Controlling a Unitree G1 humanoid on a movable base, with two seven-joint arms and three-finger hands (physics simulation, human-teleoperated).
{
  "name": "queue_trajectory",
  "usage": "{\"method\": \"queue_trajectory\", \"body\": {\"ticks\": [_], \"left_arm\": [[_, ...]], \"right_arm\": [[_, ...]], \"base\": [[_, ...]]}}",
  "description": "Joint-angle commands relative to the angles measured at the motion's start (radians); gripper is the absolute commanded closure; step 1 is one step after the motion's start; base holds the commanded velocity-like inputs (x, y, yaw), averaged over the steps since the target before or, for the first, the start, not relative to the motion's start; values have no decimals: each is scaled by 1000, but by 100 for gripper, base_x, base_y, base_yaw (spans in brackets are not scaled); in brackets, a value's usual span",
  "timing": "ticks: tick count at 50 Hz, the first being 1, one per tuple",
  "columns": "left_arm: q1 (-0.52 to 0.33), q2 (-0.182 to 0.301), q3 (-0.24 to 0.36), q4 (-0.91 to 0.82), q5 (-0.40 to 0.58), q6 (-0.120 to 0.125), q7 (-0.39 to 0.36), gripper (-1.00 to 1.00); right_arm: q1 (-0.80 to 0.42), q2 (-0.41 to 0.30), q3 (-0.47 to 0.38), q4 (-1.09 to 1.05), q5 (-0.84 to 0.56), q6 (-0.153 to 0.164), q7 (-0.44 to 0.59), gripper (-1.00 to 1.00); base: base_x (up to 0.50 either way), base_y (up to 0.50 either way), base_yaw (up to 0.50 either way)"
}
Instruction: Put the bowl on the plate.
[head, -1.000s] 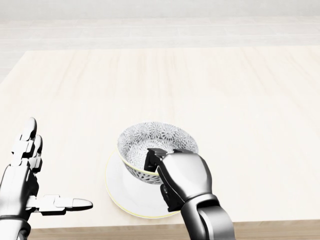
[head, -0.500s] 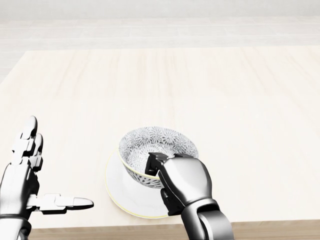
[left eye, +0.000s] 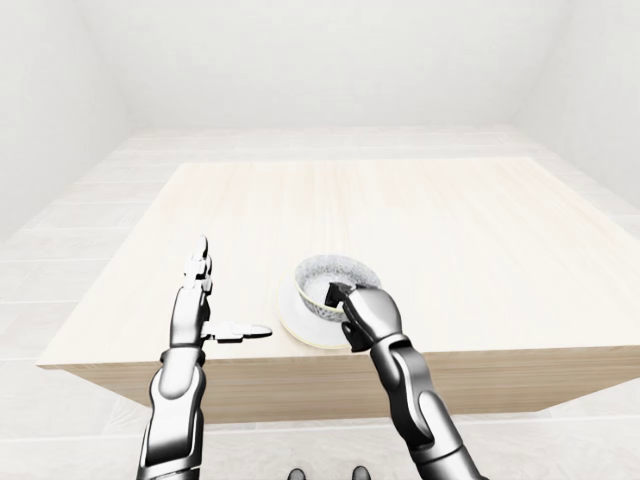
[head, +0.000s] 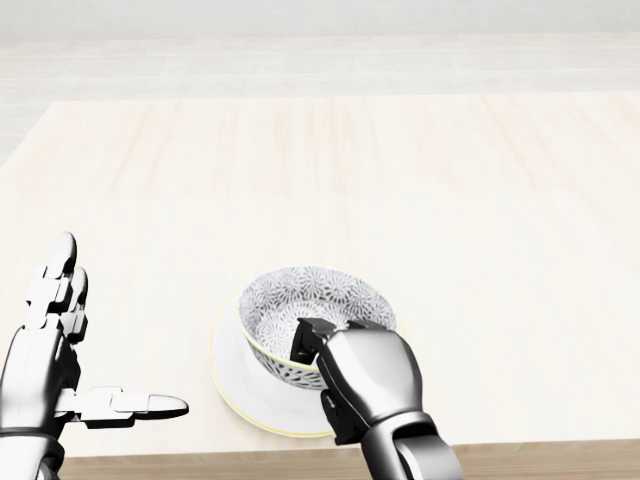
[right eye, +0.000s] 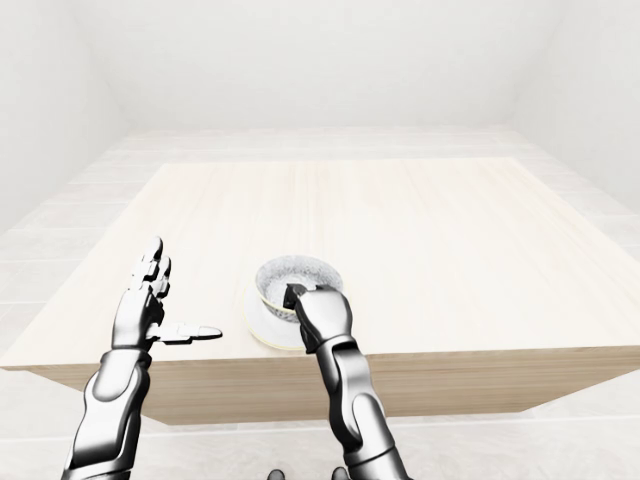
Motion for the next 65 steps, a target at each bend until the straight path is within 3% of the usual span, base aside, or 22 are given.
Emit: {"method": "queue_trajectory", "body": {"ticks": [1, 24, 32, 56, 65], "left_arm": [[-3, 2, 1, 12, -3, -7, 0, -100], [0, 3, 6, 3, -8, -1, -2, -100], [3, 1, 0, 10, -1, -11, 1, -100], [5, 0, 4, -10, -4, 2, -4, -100], [2, 1, 3, -10, -4, 5, -2, -100]], "right_arm": [[14, 0, 11, -7, -8, 0, -35, 68], [21, -2, 18, -1, -4, 0, -44, 70], [20, -3, 17, 2, -2, 0, -45, 71], [15, -2, 16, 8, -2, 0, -43, 62], [14, -4, 14, 12, -2, 0, -44, 39]], "base": [[0, 0, 0], [0, 0, 0], [0, 0, 0], [0, 0, 0], [0, 0, 0]]}}
